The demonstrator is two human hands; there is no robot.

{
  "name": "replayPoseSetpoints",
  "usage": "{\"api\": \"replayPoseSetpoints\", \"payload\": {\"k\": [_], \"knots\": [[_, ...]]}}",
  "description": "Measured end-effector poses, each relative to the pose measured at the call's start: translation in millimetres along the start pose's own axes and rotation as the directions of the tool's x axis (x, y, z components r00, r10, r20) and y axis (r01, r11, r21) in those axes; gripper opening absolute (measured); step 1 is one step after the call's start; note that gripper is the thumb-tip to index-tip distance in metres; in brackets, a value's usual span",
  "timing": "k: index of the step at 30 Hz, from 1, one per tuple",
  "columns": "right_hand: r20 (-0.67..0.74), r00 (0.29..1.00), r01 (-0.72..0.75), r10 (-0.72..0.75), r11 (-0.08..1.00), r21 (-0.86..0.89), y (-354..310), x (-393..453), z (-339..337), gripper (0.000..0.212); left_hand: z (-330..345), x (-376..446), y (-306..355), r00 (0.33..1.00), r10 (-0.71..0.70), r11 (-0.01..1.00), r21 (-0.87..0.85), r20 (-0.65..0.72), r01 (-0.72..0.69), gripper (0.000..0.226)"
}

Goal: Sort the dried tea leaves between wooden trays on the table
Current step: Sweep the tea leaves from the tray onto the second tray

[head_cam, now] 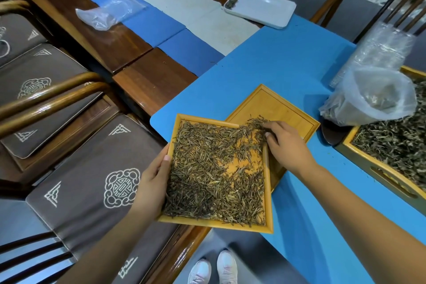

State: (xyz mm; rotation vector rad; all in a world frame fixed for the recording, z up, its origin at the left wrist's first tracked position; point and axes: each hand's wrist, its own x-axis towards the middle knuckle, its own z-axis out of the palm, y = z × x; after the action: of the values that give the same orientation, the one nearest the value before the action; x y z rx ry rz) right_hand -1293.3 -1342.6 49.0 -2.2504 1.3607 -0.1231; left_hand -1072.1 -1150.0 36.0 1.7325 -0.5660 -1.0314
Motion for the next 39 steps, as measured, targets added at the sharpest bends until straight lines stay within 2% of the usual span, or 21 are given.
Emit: {"api": "replayPoseSetpoints", "payload": {"k": [2, 4, 8, 12, 26, 39], "knots": [[0.001, 0.996, 0.091, -0.091, 0.996, 0.025, -19, -8, 0, 0.034, 1, 0, 0, 1.000, -0.007, 1.000, -0.004, -0.011, 0.007, 0.030], [0.070, 0.976, 0.205, -0.208, 0.978, 0.049, -43, -18, 4, 0.037, 3, 0, 3, 1.000, -0.006, 1.000, 0.009, -0.021, 0.006, 0.029], [0.227, 0.885, 0.413, -0.406, 0.911, 0.020, -83, -33, 21, 0.042, 6, 0, 9, 1.000, 0.012, 1.000, -0.004, 0.010, -0.012, 0.031], [0.262, 0.835, 0.510, -0.483, 0.859, -0.044, -93, -37, 36, 0.043, 4, 3, 6, 1.000, 0.024, 0.999, -0.036, 0.021, -0.023, 0.031], [0.220, 0.900, 0.407, -0.377, 0.907, -0.111, -68, -25, 27, 0.040, -1, 1, 13, 1.000, 0.013, 1.000, -0.008, -0.014, -0.013, 0.034], [0.107, 0.956, 0.285, -0.275, 0.953, -0.099, -41, -14, 14, 0.033, -7, 2, 3, 1.000, 0.008, 1.000, -0.010, 0.012, -0.008, 0.029]]}}
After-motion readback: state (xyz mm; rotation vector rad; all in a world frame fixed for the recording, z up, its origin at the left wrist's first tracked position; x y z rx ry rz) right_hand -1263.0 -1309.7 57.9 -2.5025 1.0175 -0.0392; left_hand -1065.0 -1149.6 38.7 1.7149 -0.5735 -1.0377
